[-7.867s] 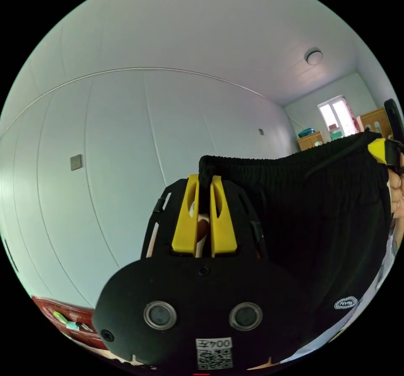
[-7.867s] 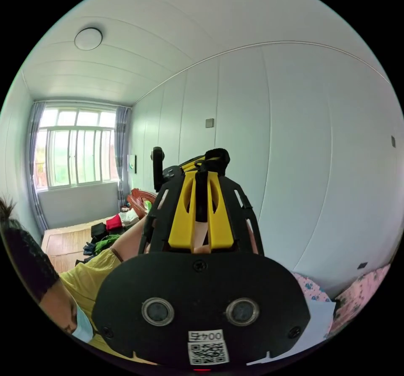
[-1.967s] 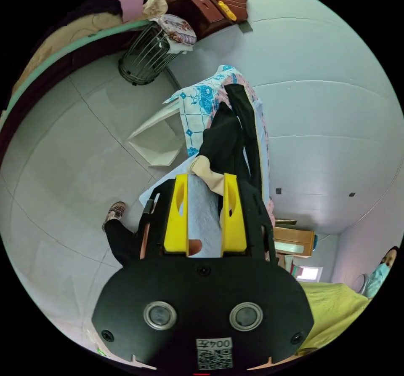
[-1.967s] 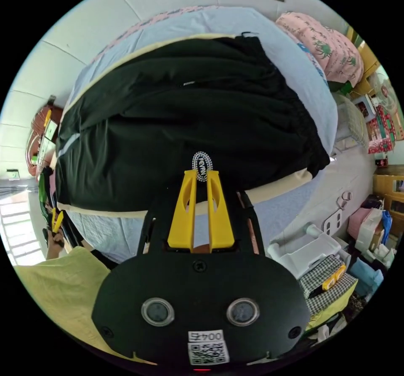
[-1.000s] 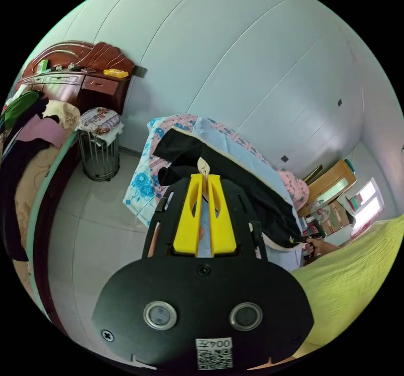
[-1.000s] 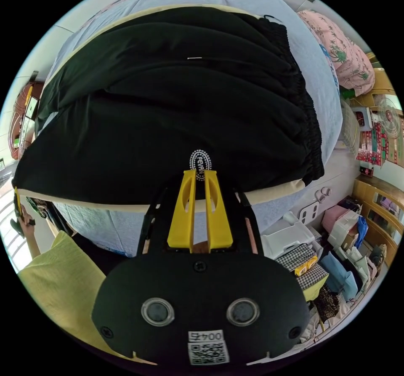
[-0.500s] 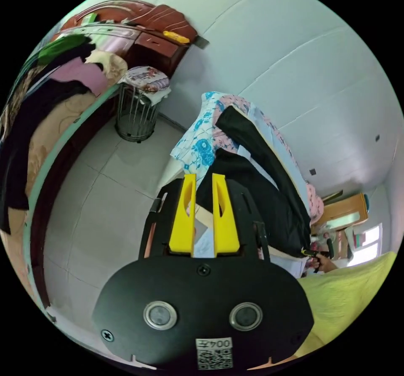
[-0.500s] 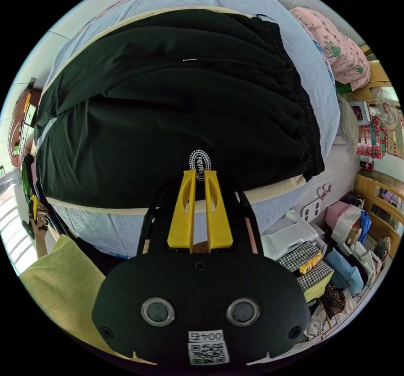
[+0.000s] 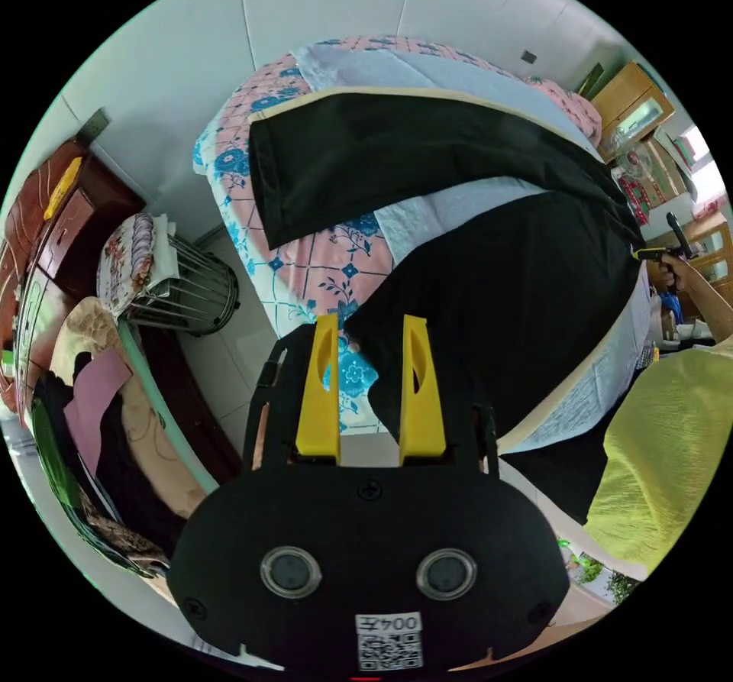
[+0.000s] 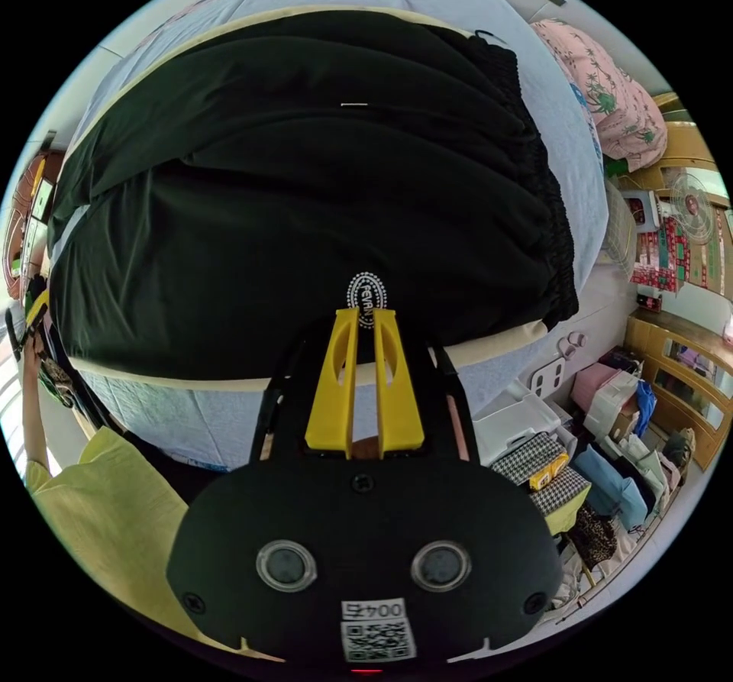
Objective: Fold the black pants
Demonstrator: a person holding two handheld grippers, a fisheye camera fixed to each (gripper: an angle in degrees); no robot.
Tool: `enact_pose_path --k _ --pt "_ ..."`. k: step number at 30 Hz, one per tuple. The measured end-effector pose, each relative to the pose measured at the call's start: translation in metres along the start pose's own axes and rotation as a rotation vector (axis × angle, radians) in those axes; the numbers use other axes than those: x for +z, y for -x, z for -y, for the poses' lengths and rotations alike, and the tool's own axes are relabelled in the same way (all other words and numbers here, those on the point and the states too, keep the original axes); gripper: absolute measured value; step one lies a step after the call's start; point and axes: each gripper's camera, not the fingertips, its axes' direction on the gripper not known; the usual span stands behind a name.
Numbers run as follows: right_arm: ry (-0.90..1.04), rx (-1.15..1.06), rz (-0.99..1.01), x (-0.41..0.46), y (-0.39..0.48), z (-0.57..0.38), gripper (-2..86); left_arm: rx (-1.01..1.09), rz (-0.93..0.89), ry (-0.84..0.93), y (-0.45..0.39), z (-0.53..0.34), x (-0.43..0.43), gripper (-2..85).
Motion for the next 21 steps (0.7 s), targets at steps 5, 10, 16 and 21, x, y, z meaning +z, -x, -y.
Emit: enact_pose_path --k 5,10,16,21 --pt "-0.023 0.030 0.009 -0.006 -0.002 -0.007 5.0 0.025 0.023 -0.012 -0.020 0.019 0.003 3.6" --pt "-0.032 0.030 0.007 -0.014 -0.004 -0.014 4.9 -0.042 0.179 -0.026 -0.020 0.036 -0.015 4.1" --pt "-0.059 0.069 0.054 -0.024 -0.017 -0.027 4.7 -0.244 0.101 -0.058 0.005 0.041 -0.014 6.4" --pt "-0.069 0.064 0.050 -0.034 -0.021 -0.039 4.6 -0.140 -0.087 -0.332 -0.075 0.041 -0.035 1.9"
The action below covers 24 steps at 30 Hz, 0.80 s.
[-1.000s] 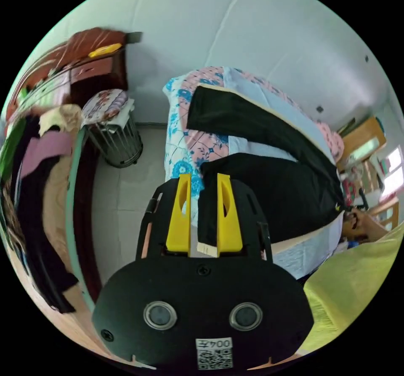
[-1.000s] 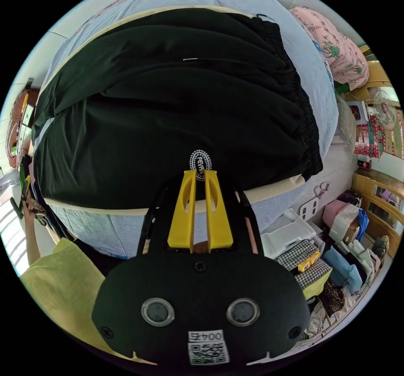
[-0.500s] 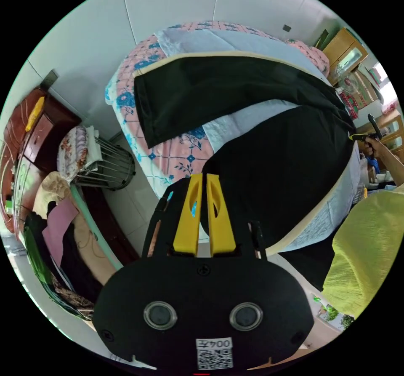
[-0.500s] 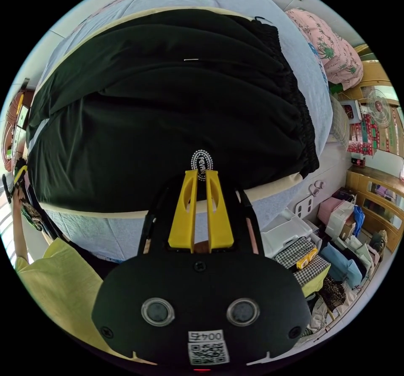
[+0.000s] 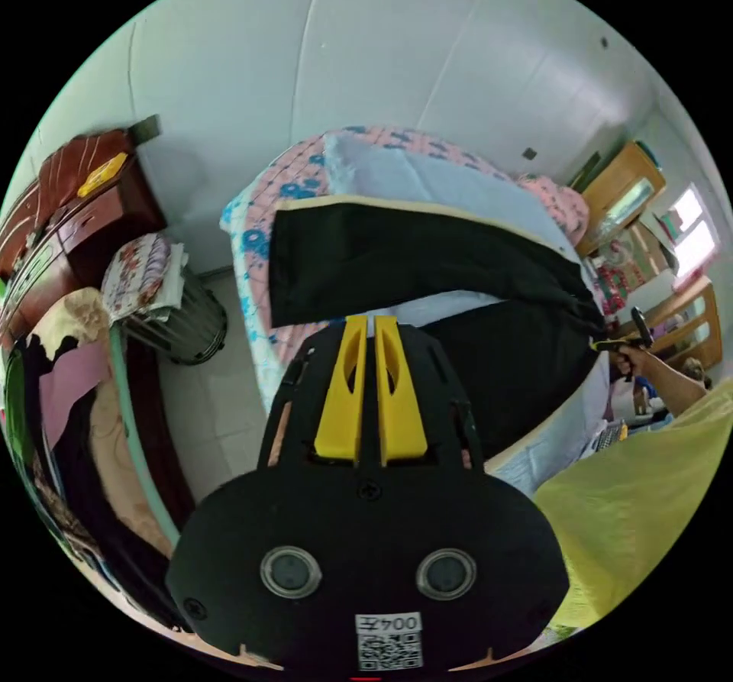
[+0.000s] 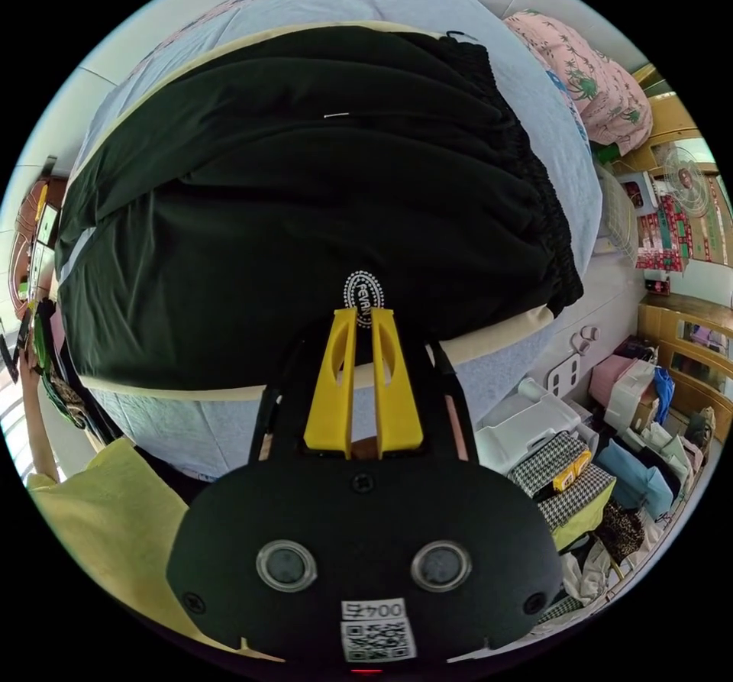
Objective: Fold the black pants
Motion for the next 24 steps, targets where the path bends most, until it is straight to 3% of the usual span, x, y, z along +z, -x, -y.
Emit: enact_pose_path --k 7,12,16,18,24 --pt "-0.062 0.037 0.108 -0.015 -0.026 -0.023 3.2 0.253 -0.103 0.093 -0.217 -0.025 0.093 0.5" --pt "-0.095 -0.058 0.220 -0.029 -0.047 -0.042 0.2 0.461 0.084 0.223 -0.372 -0.042 0.179 0.4" --pt "-0.293 -0.077 0.435 -0.073 -0.097 -0.048 0.3 0.488 0.158 0.326 -0.419 -0.050 0.226 0.4" --pt "-0.431 -0.021 0.431 -0.102 -0.145 -0.035 1.8 0.475 0.213 0.311 -0.435 -0.052 0.237 0.3" --pt "-0.474 0.010 0.392 -0.131 -0.222 0.052 5.1 0.481 0.298 0.374 -0.463 -0.047 0.263 0.1"
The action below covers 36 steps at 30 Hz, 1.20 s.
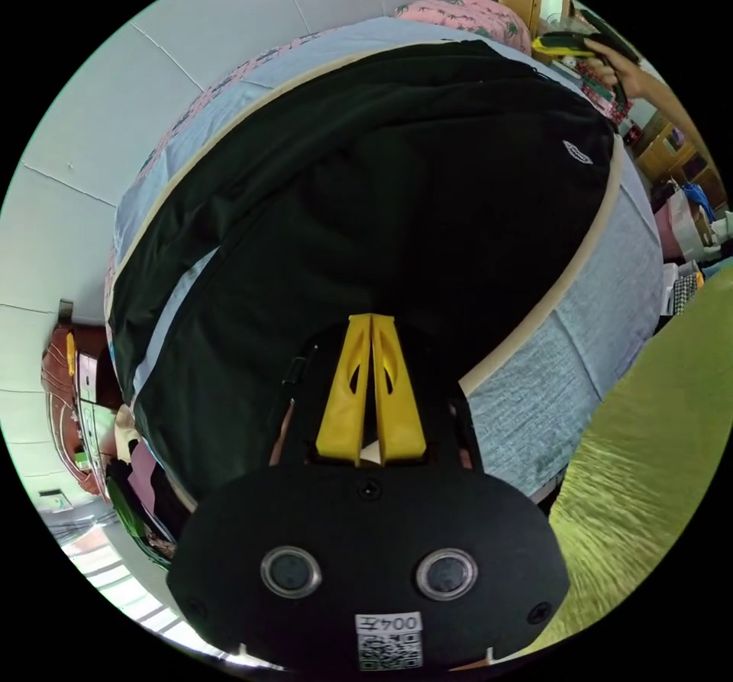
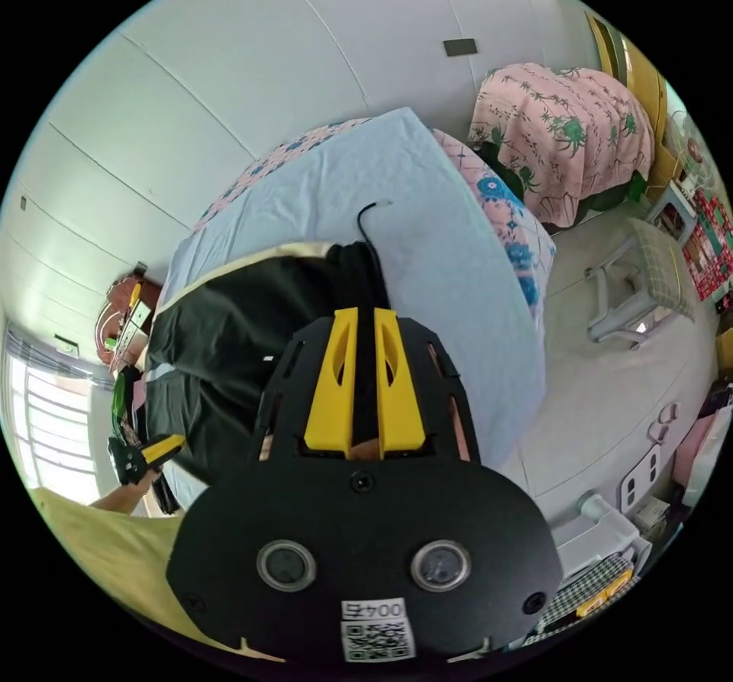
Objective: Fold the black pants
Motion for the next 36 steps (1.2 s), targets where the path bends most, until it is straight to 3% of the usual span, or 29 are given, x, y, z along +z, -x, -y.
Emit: enact_pose_path --k 10,13,17,20,25,28,33,36 --pt "0.137 -0.047 -0.002 0.046 0.008 0.121 7.7 -0.063 -0.033 0.139 -0.006 0.041 0.021 0.0" --pt "0.203 -0.137 -0.087 0.058 0.029 0.137 7.7 -0.088 -0.054 0.156 -0.004 0.048 0.028 0.0" --pt "0.248 -0.246 -0.301 0.061 0.051 0.139 0.7 -0.126 -0.090 0.174 0.001 0.055 0.036 0.0" --pt "0.243 -0.234 -0.305 0.048 0.045 0.142 -0.4 -0.136 -0.106 0.171 0.003 0.057 0.041 0.0" --pt "0.048 -0.174 -0.027 -0.032 0.026 0.138 -0.5 -0.176 -0.146 0.166 0.009 0.058 0.049 0.0" --pt "-0.017 -0.365 0.126 -0.091 0.053 0.111 0.0 -0.193 -0.156 0.158 0.010 0.058 0.053 0.0" --pt "0.139 -0.808 0.336 -0.137 0.141 0.018 6.9 -0.189 -0.134 0.151 0.006 0.058 0.058 0.0" --pt "0.212 -0.953 0.292 -0.133 0.165 -0.024 8.9 -0.203 -0.136 0.150 0.006 0.058 0.060 0.0"
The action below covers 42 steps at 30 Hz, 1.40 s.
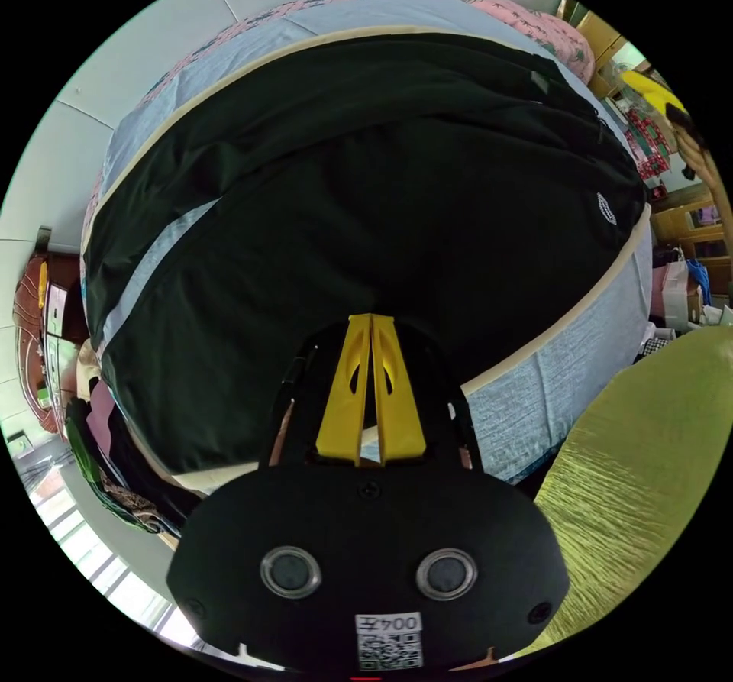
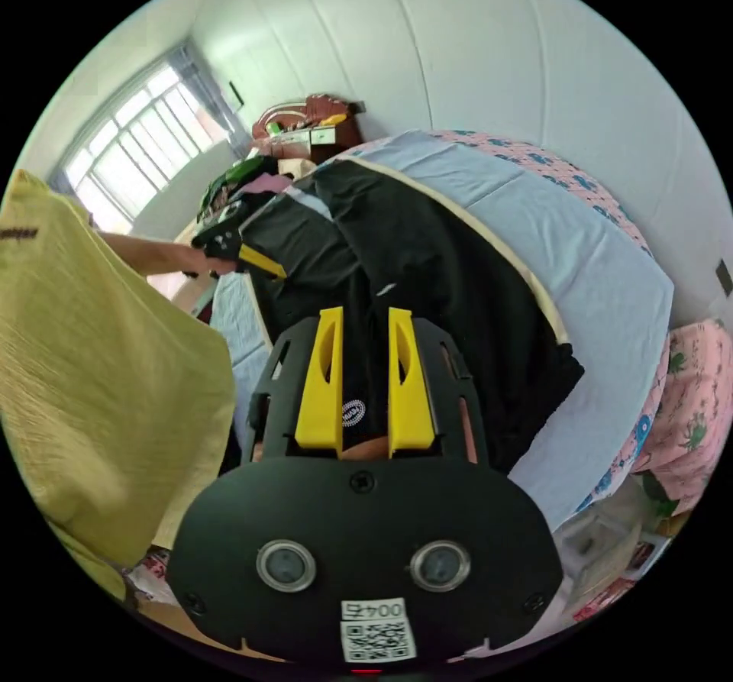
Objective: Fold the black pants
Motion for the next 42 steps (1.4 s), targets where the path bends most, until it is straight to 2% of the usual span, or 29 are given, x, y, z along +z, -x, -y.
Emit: enact_pose_path --k 2,4,6,10,15,23,29,32,35,39,42 --pt "-0.032 0.055 -0.019 -0.005 -0.010 -0.010 7.9 -0.003 -0.004 0.001 0.001 0.000 0.001 0.0" --pt "-0.122 0.236 -0.028 -0.022 -0.049 -0.026 6.5 -0.004 -0.007 0.002 0.001 0.001 0.003 0.0" --pt "-0.214 0.507 -0.060 -0.045 -0.116 -0.053 7.7 -0.006 -0.006 0.003 0.001 0.001 0.004 0.0" --pt "-0.201 0.757 -0.019 -0.058 -0.202 -0.077 9.7 -0.013 0.000 0.004 0.000 0.001 0.006 0.0" --pt "-0.092 0.811 0.029 -0.052 -0.260 -0.075 9.0 -0.022 0.005 0.003 0.000 0.000 0.008 0.0" --pt "0.006 0.767 0.118 -0.050 -0.290 -0.075 6.7 -0.026 0.001 0.005 0.002 -0.002 0.008 0.0" --pt "-0.052 0.763 0.169 -0.056 -0.306 -0.090 7.2 -0.035 -0.002 -0.002 0.004 -0.007 0.007 0.0" --pt "-0.062 0.736 0.144 -0.065 -0.305 -0.094 2.4 -0.036 -0.003 0.001 0.006 -0.008 0.006 0.0" --pt "-0.177 0.695 0.076 -0.099 -0.293 -0.096 0.3 -0.032 -0.005 0.004 0.007 -0.009 0.005 0.0" --pt "-0.391 0.816 0.067 -0.143 -0.307 -0.124 -0.3 -0.034 -0.029 -0.003 0.014 -0.014 0.004 0.0" --pt "-0.422 0.941 0.044 -0.143 -0.329 -0.143 0.0 -0.052 -0.053 -0.018 0.020 -0.019 0.002 0.0"
